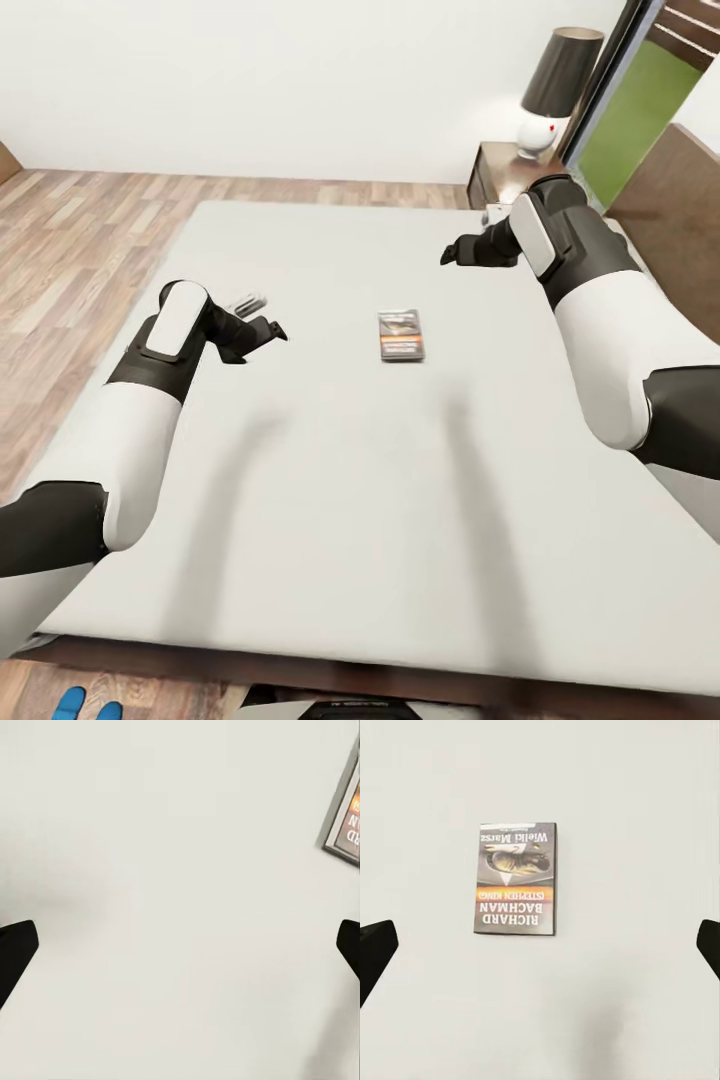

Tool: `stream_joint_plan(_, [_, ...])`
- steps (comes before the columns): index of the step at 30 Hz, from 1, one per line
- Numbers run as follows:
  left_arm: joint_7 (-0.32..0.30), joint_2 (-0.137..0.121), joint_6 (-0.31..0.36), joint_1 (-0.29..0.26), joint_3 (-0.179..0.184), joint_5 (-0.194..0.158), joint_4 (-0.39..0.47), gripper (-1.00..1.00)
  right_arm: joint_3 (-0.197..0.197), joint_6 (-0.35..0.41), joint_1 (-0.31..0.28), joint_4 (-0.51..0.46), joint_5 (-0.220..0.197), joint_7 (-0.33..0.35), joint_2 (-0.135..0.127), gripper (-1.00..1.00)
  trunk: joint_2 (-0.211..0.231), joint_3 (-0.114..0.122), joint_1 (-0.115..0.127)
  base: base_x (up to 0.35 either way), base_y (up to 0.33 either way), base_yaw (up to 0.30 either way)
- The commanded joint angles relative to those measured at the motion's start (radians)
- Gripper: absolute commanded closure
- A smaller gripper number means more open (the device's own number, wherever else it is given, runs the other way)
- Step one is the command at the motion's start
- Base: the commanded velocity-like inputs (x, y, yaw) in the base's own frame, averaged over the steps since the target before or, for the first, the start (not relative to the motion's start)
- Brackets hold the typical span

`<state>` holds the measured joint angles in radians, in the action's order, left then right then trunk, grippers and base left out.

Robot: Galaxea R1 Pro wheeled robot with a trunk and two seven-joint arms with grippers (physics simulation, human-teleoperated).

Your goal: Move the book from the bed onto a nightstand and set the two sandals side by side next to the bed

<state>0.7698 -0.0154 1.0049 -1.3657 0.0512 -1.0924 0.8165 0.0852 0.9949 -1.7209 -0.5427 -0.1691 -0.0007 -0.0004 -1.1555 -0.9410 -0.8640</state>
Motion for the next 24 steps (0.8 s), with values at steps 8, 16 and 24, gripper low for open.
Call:
stream_joint_plan(8, [0.010, 0.000, 0.001, -0.009, 0.003, -0.012, 0.008, -1.00, 0.003, 0.001, 0.001, 0.001, -0.003, -0.003, 0.000, -1.00, 0.000, -0.002, 0.000, 0.000, 0.002, 0.131])
stream_joint_plan(16, [0.013, 0.000, 0.004, -0.006, 0.005, -0.010, 0.033, -1.00, 0.003, 0.000, 0.001, -0.002, -0.005, -0.005, -0.002, -1.00, 0.000, -0.003, 0.000, 0.000, 0.002, 0.030])
stream_joint_plan(24, [0.014, -0.001, 0.006, -0.003, 0.004, -0.008, 0.041, -1.00, 0.002, -0.001, 0.001, -0.006, -0.006, -0.006, -0.007, -1.00, 0.000, -0.003, 0.000, 0.000, 0.092, -0.033])
